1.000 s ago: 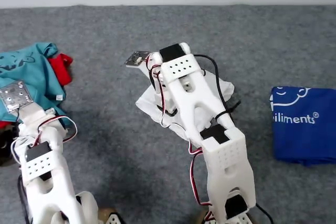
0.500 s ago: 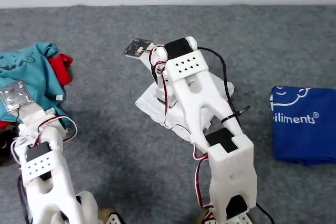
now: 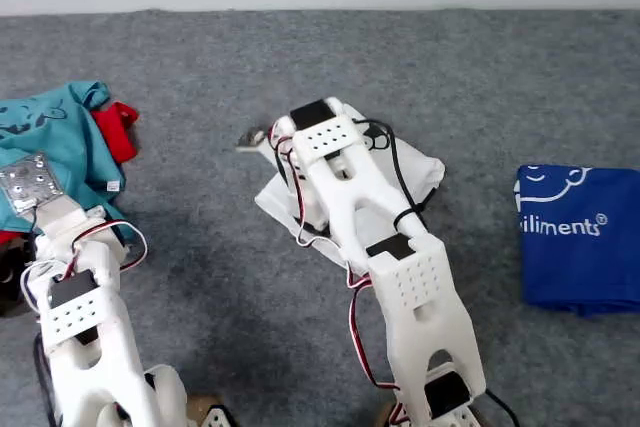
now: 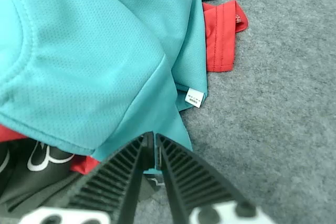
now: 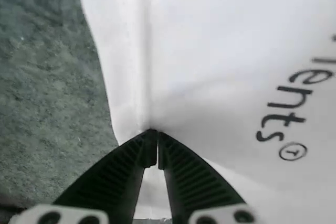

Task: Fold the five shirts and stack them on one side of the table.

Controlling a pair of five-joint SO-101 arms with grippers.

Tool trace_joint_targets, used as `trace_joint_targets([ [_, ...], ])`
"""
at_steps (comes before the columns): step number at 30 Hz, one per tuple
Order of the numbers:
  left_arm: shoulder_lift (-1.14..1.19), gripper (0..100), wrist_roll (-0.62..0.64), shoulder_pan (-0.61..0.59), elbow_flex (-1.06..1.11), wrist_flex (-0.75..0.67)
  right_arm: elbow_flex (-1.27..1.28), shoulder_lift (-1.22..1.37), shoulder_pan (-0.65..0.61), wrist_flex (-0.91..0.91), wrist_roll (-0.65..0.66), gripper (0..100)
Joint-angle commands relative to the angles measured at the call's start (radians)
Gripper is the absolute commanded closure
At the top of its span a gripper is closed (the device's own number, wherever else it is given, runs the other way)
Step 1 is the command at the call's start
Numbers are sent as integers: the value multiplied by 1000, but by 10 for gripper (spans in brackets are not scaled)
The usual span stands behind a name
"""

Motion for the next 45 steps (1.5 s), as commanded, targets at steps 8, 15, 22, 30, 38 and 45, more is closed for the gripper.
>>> trace_joint_targets([
  [8,-34,984,-12,6,-5,-23,-61,-326,157,42,-161,990],
  [15,-34,984,-12,6,-5,-23,71,-464,251,44,-396,986],
  [22,-34,984,-12,6,-5,-23,270,-541,269,33,-884,842],
  [30,-34,984,-12,6,-5,-23,290,-426,274,-120,-996,694],
  [38,-34,984,-12,6,-5,-23,290,-255,275,-226,-1008,694],
  [45,-34,984,-12,6,-5,-23,290,-131,274,-358,-1013,695],
])
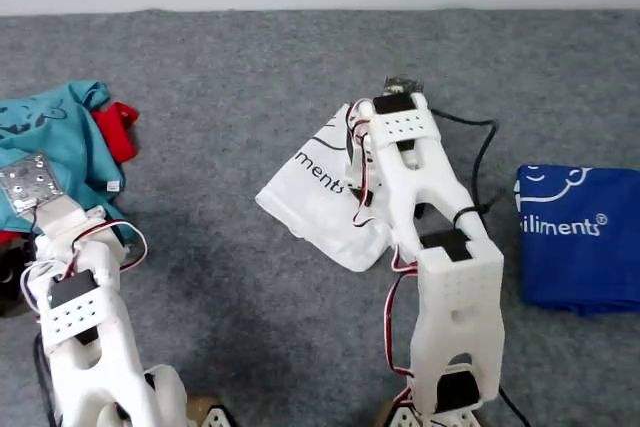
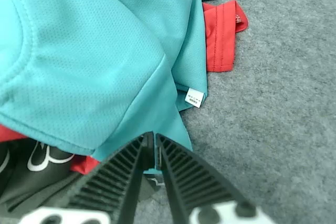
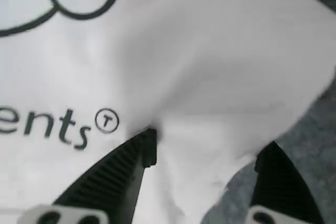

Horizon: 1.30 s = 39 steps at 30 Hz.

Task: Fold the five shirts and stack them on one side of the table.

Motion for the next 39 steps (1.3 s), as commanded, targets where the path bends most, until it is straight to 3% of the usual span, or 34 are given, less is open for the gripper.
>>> trace_joint_targets([
  [1,-34,984,-12,6,-5,-23,-8,35,13,-45,-32,696],
  [7,-34,984,-12,6,-5,-23,-8,110,13,-39,-77,740],
  [12,-34,984,-12,6,-5,-23,-9,111,15,-38,-71,997],
  [15,-34,984,-12,6,-5,-23,-9,113,15,7,-71,954],
  [17,-34,984,-12,6,-5,-23,-11,110,25,24,-61,991],
  [29,-34,984,-12,6,-5,-25,-11,-269,222,188,302,991],
  [39,-32,984,-12,6,-5,-25,-9,-610,357,358,726,991],
])
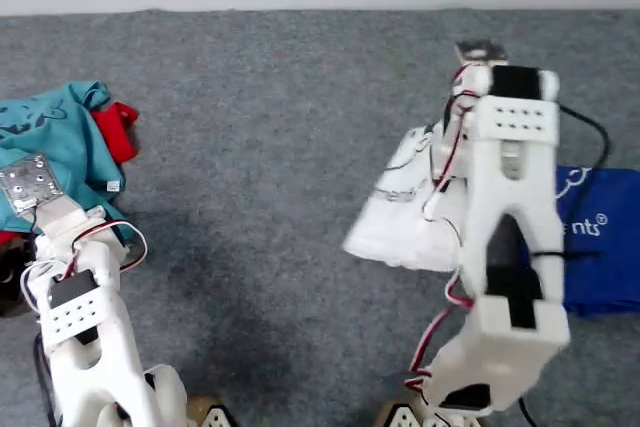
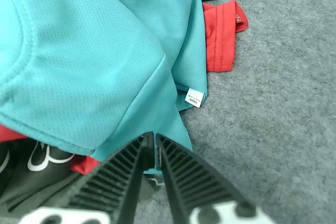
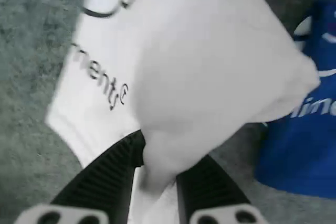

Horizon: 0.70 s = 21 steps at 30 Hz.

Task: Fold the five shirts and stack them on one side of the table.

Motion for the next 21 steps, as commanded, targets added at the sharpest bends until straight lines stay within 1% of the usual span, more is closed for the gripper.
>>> trace_joint_targets([
  [1,-32,984,-12,6,-5,-25,-9,-188,71,41,164,991],
  [6,-32,984,-12,6,-5,-25,-5,-323,163,42,393,991],
  [9,-32,984,-12,6,-5,-25,-5,-369,226,42,486,991],
  [21,-32,984,-12,6,-5,-25,0,-397,456,44,597,991],
])
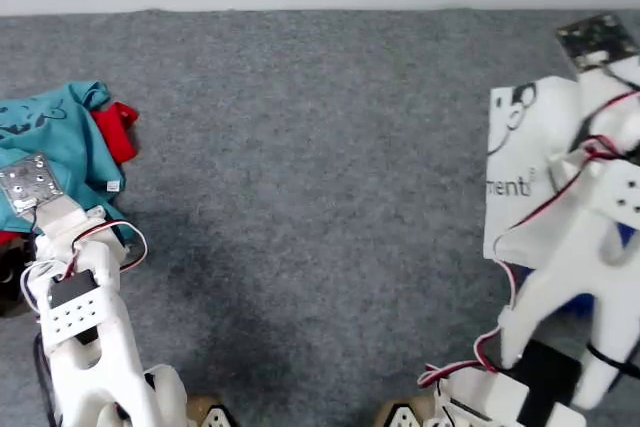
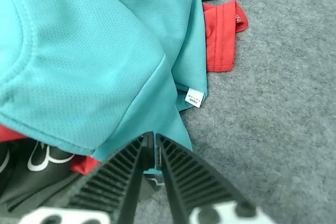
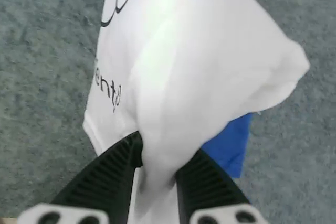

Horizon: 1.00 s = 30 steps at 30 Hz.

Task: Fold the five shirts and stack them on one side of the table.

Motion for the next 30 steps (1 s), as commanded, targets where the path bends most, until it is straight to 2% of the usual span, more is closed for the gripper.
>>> trace_joint_targets([
  [1,-32,984,-12,6,-5,-25,14,-39,68,39,34,991],
  [8,-32,984,-12,8,-5,-25,107,36,163,7,100,991],
  [14,-32,984,-12,8,-5,-25,104,177,237,-133,104,991],
  [17,-32,984,-12,8,-5,-25,104,234,260,-208,157,991],
  [27,-32,984,-12,8,-5,-25,103,328,285,-433,236,986],
  [30,-32,984,-12,8,-2,-25,103,344,285,-446,236,966],
])
